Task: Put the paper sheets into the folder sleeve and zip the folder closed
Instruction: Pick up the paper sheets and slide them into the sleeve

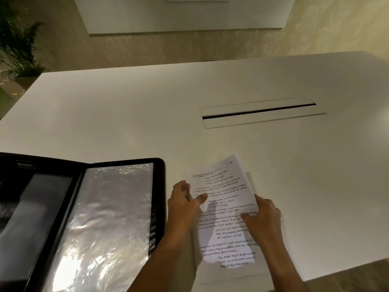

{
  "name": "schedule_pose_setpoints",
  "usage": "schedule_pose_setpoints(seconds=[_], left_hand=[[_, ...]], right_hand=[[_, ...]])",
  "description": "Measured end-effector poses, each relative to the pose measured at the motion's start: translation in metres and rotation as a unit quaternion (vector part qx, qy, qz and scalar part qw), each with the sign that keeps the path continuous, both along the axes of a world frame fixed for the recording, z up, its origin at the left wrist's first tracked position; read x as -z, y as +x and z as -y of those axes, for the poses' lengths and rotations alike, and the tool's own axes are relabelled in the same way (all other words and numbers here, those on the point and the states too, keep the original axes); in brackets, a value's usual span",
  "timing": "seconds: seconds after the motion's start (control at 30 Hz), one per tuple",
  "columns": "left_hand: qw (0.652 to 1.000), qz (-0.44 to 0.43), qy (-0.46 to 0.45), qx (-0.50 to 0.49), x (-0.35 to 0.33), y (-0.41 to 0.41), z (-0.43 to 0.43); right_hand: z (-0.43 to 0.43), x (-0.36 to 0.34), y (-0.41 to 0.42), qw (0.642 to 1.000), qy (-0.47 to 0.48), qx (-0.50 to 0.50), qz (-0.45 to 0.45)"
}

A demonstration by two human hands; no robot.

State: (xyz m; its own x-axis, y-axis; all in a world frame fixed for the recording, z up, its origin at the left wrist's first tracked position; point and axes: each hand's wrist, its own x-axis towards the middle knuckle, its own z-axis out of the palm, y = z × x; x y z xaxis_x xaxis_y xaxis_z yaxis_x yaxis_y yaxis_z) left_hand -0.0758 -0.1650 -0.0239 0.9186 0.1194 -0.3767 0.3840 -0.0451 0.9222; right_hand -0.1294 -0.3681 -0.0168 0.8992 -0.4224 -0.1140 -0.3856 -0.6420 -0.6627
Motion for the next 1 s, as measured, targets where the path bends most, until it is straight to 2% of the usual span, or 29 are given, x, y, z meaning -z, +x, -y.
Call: schedule_pose_setpoints(seconds=[0.43,0.6,0.7,0.87,1.0], left_hand=[[0.998,0.031,0.048,0.015,0.005,-0.006,0.001],[0.994,0.047,0.103,0.014,0.006,-0.009,0.003],[0.993,0.05,0.107,0.013,0.007,-0.01,0.004],[0.995,0.064,0.075,0.027,-0.001,-0.003,-0.004],[0.986,0.099,-0.074,0.109,-0.013,0.012,-0.017]], right_hand=[[0.014,-0.001,-0.005,0.985,0.171,0.003,0.013],[0.02,0.002,-0.006,0.955,0.291,0.049,0.022],[0.027,0.0,-0.008,0.939,0.342,0.018,0.032],[0.039,-0.008,-0.015,0.883,0.458,-0.028,0.1],[0.042,-0.018,-0.016,0.844,0.503,-0.033,0.183]])
